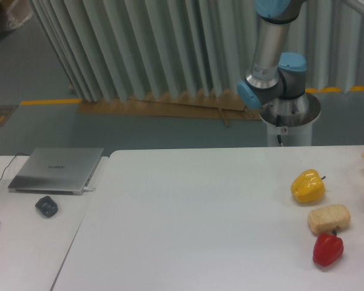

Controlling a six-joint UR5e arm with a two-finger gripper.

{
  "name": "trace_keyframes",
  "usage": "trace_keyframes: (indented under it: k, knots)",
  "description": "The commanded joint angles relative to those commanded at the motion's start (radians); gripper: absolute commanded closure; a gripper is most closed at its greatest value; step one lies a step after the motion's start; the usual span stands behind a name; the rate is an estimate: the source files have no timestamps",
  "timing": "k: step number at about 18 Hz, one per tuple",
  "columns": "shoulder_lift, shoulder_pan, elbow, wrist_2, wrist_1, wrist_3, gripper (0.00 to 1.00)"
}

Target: Place the green pepper in a basket

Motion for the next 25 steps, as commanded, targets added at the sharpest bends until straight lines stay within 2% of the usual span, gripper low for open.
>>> trace_keyframes:
  k: [7, 25]
  knots:
    - [0.041, -0.043, 0.008, 0.000, -0.069, -0.032, 0.00]
    - [0.133, -0.182, 0.009, 0.000, -0.172, -0.092, 0.00]
